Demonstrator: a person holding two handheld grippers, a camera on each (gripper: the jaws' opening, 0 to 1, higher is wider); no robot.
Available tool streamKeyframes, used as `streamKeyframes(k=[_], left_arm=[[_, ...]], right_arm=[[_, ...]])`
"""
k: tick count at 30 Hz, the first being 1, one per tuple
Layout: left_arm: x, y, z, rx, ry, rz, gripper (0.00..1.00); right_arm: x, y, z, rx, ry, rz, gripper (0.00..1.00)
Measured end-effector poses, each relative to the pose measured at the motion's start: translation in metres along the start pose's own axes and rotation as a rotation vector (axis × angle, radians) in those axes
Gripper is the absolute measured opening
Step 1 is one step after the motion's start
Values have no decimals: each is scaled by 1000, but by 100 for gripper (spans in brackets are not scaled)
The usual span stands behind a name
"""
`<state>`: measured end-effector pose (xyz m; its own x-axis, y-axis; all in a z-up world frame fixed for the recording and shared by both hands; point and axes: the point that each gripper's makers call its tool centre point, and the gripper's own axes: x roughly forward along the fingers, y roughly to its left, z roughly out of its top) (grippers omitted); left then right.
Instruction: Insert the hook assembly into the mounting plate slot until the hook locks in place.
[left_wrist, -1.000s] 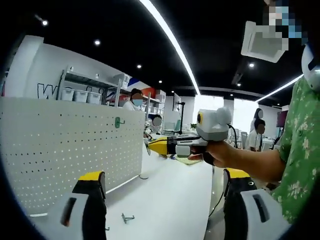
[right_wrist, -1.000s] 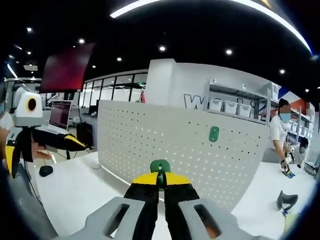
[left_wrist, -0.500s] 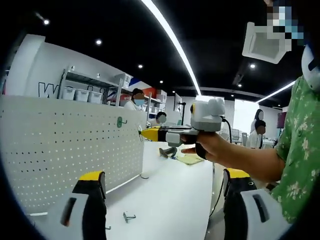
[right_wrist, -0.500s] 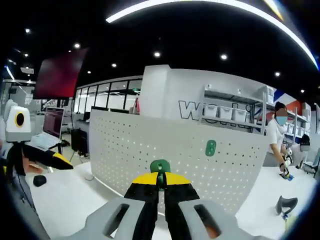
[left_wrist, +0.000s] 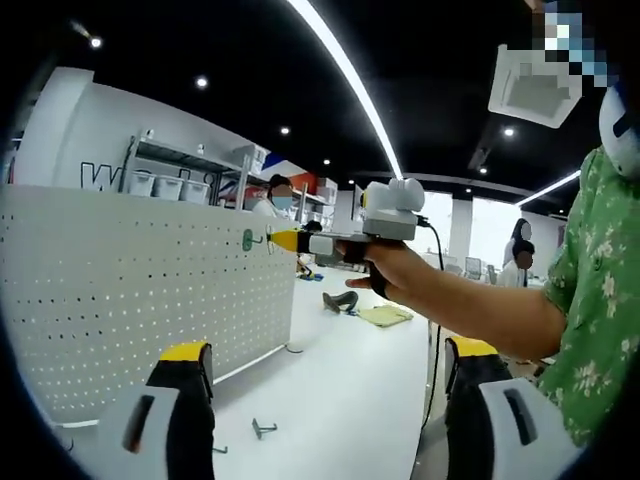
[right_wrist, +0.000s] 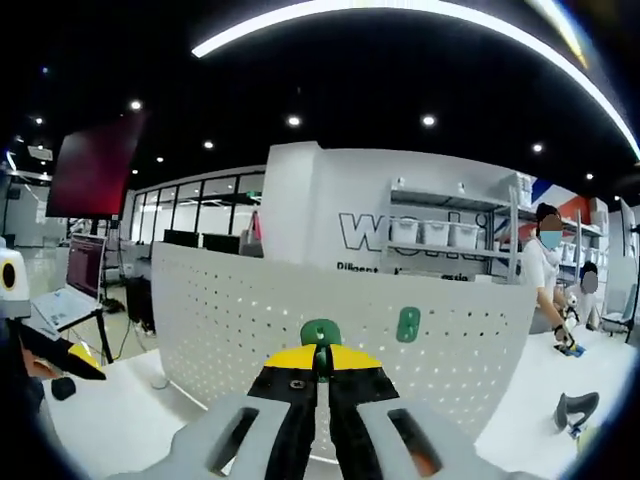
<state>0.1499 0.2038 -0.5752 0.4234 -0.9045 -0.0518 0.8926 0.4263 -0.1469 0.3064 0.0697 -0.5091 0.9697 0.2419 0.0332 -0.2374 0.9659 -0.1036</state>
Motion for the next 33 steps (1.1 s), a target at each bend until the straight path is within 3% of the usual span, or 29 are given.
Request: streamKeyframes(k=[16, 33], left_arm=[[-4, 21, -8, -19, 29, 29, 97], [1, 33, -12, -26, 30, 49, 98]], right_arm=[[43, -22, 19, 49, -75, -88, 1], [75, -43, 5, 114, -67, -151, 1]])
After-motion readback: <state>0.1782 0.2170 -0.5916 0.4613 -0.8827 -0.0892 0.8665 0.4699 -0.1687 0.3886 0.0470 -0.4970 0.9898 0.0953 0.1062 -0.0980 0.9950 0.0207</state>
